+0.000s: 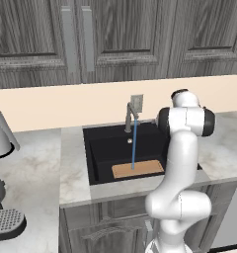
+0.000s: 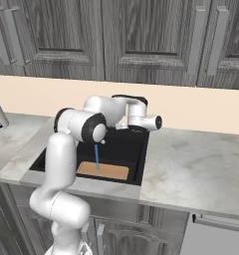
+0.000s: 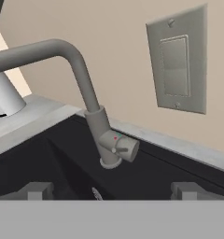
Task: Turn on the sink faucet with hot water and rinse the cutting board for ten seconds, then turn off the faucet. Push the cutting board to reach the water if necessary.
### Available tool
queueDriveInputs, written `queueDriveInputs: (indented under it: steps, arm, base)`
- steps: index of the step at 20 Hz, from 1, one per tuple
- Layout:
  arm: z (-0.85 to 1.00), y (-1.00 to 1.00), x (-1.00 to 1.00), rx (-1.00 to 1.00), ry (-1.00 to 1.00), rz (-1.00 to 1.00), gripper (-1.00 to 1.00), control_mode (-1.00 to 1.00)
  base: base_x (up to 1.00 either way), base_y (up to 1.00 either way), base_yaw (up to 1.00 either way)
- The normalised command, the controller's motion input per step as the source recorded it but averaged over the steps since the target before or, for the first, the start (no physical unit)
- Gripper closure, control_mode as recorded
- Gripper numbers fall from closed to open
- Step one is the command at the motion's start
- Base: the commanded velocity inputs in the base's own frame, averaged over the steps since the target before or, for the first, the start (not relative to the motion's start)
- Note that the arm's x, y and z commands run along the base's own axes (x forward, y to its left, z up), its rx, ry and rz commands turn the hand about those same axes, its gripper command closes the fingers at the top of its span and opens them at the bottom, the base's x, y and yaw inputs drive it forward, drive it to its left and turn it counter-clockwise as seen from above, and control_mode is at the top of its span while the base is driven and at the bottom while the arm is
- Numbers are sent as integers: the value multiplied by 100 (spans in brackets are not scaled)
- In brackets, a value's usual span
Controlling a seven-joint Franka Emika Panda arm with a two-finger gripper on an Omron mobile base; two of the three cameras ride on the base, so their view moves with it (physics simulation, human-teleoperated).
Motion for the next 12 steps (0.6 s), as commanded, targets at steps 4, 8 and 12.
queueDriveInputs:
  steps: [4, 8, 12]
  arm:
    - [-1, 20, 14, -2, 0, 0, -100, -100]
    - [0, 14, 10, -1, 0, 0, -100, -100]
    - [0, 1, 3, 0, 0, 0, -100, -100]
  base:
    - [0, 0, 0]
    - [0, 0, 0]
    - [0, 0, 0]
